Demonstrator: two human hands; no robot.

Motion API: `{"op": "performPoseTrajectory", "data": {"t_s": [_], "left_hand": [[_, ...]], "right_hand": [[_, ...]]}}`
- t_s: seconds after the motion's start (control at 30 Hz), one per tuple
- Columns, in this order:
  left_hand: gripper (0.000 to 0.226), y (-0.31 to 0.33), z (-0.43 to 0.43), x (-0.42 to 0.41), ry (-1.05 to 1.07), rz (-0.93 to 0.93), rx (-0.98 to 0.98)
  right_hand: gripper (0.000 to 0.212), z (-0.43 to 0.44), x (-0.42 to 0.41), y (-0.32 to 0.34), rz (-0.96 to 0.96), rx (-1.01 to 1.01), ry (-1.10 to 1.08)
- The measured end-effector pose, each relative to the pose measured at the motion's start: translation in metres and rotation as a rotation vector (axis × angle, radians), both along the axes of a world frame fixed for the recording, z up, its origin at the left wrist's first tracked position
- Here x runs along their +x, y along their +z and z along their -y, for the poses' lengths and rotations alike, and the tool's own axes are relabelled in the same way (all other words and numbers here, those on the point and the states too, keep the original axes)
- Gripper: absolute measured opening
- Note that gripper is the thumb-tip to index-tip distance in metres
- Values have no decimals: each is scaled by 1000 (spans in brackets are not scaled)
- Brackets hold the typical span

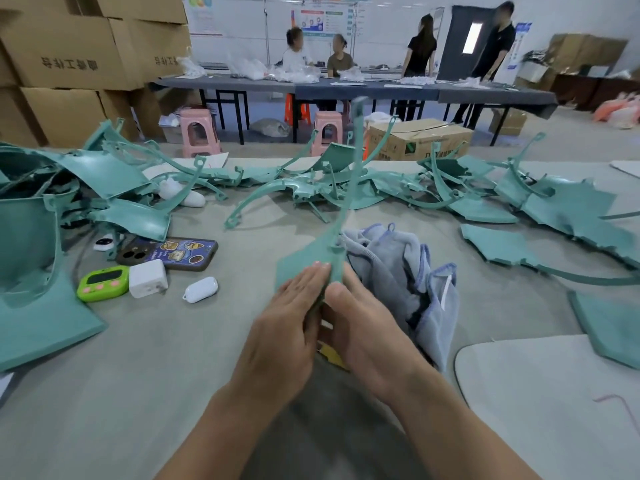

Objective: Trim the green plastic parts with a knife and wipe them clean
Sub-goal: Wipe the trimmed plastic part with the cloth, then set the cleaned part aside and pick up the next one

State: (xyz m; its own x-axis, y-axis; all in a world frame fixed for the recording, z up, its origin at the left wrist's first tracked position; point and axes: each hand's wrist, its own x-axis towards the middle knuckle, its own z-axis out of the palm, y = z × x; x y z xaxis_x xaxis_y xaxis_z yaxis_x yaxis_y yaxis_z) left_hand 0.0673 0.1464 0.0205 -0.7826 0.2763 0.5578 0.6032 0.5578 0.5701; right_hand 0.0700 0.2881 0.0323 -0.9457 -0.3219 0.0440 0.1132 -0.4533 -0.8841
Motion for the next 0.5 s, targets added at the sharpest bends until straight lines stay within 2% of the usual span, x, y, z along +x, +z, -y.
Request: {"op": "performPoseTrajectory", "data": {"t_s": [0.07,0.1,0.17,0.27,0.4,0.47,0.5], "left_hand": [[61,-1,3,-1,-49,47,-81],[60,0,3,-1,-45,61,-94],[62,-1,8,-8,68,35,-79],[64,7,19,-18,284,72,7],[33,28,18,-16,157,255,257],[15,43,4,-9,106,285,342],[19,52,-4,-5,96,278,370]], "right_hand": [[28,-4,-3,2,60,-13,-132],[22,-8,-6,1,107,-2,-228],[25,-15,-13,2,171,81,-338],[21,-22,-12,9,127,263,-299],[19,-33,7,26,96,366,-240],[18,-46,22,37,73,398,-257],[17,-55,32,43,63,429,-275]]}}
